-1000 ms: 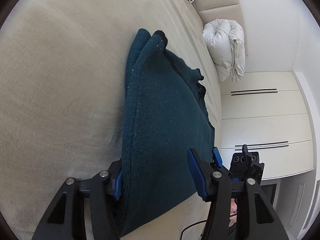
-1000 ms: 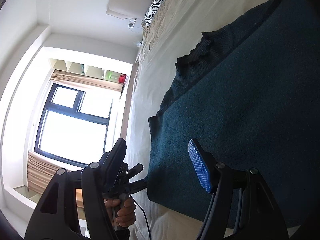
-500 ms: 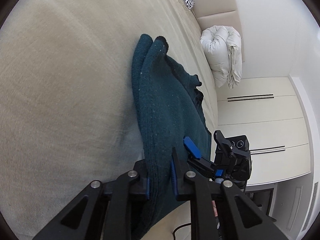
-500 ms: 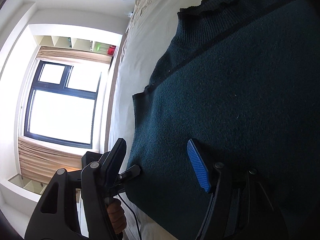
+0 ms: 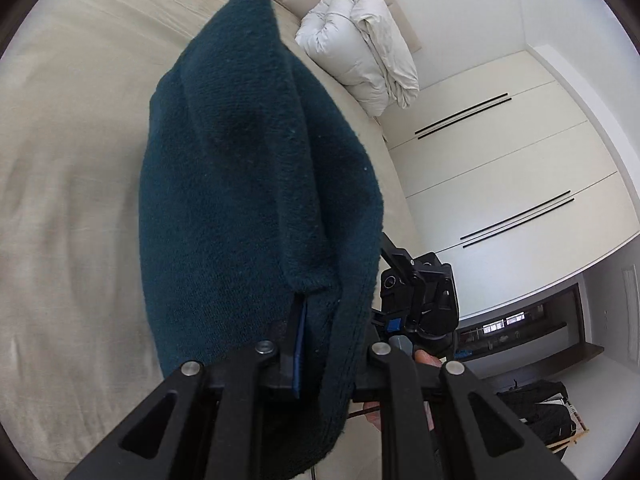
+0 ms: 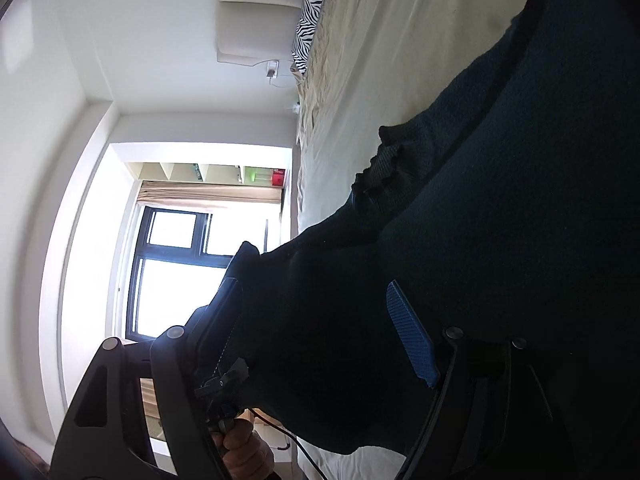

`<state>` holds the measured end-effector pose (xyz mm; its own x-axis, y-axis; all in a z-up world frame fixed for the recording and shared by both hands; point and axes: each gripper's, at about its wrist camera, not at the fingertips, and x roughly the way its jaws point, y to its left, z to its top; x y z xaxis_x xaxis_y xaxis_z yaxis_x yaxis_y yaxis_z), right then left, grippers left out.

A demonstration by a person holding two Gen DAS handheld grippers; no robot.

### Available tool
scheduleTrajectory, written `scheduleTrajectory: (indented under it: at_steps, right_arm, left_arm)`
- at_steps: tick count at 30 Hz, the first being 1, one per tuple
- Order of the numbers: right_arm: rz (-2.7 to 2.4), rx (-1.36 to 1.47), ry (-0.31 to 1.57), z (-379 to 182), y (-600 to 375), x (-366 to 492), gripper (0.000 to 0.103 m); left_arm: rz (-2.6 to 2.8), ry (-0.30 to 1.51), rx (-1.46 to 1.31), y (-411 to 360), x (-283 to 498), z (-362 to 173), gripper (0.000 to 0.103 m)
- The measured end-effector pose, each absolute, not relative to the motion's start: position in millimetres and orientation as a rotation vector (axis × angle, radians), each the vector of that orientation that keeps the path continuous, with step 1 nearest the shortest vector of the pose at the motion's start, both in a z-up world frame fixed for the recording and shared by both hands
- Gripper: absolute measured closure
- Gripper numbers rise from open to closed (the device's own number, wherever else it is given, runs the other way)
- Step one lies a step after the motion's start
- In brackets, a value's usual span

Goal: Fold small clothes

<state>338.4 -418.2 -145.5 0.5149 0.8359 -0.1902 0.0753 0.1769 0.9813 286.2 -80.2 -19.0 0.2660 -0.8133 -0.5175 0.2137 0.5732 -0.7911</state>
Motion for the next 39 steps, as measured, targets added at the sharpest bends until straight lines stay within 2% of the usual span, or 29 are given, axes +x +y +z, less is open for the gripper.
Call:
scheduleTrajectory:
  at_steps: [3,4,5,6,7,8,10,13,19,22,24,25,26,28,35,39]
  right_arm:
    - [0.617,1.311,0.898,-144.6,-455.4,335.3,0.023]
    - [0.608,1.321,0.906,-144.9,-465.8,337.4,0.023]
    - [0.601,1.337,0.916,-149.7,-475.8,336.9,0.023]
    - [0.589,1.353,0.923,-154.9,-485.1,334.8,0.023]
    - [0.558,1.36,0.937,-160.5,-494.9,331.7,0.022]
    - [0.54,1.365,0.946,-165.1,-502.2,329.0,0.022]
    - [0.562,1.383,0.939,-170.3,-511.3,326.3,0.023]
    - [0.552,1.324,0.962,-164.6,-515.3,327.5,0.023]
    - [0.495,1.042,1.107,-145.3,-487.6,337.5,0.023]
    - [0.438,0.962,1.164,-143.2,-475.2,348.2,0.032]
    - [0.403,0.925,1.18,-141.7,-470.4,355.5,0.048]
    - [0.388,0.914,1.195,-142.6,-471.1,359.4,0.068]
    - [0.364,0.903,1.209,-143.8,-472.1,362.0,0.081]
    - [0.353,0.858,1.218,-141.1,-474.1,364.8,0.09]
    - [0.398,0.773,1.172,-100.5,-487.9,356.3,0.091]
    - [0.331,0.758,1.189,-99.5,-527.1,359.1,0.091]
  left_arm:
    - [-0.837,1.133,-0.606,-146.8,288.0,-40.1,0.085]
    - [-0.849,1.16,-0.596,-163.3,289.2,-51.9,0.08]
    - [-0.857,1.192,-0.593,-174.9,289.5,-63.1,0.069]
    - [-0.871,1.212,-0.597,-181.4,288.0,-70.1,0.065]
    - [-0.89,1.202,-0.606,-180.5,282.5,-71.3,0.061]
    - [-0.912,1.175,-0.608,-176.7,277.3,-67.4,0.052]
    - [-0.922,1.122,-0.593,-163.2,269.2,-57.2,0.043]
    - [-0.89,1.08,-0.589,-136.8,267.1,-47.1,0.043]
    - [-0.808,1.083,-0.626,-90.2,274.0,-62.9,0.043]
    - [-0.807,1.094,-0.632,-89.0,275.2,-69.8,0.043]
    - [-0.808,1.096,-0.623,-88.3,273.2,-72.3,0.043]
    - [-0.808,1.095,-0.618,-91.8,271.7,-71.9,0.043]
    - [-0.81,1.095,-0.615,-93.5,271.1,-72.4,0.043]
    - [-0.81,1.095,-0.61,-97.8,270.9,-72.3,0.043]
    - [-0.819,1.076,-0.576,-104.3,270.2,-69.0,0.041]
    - [-0.827,1.071,-0.544,-113.7,269.2,-68.1,0.04]
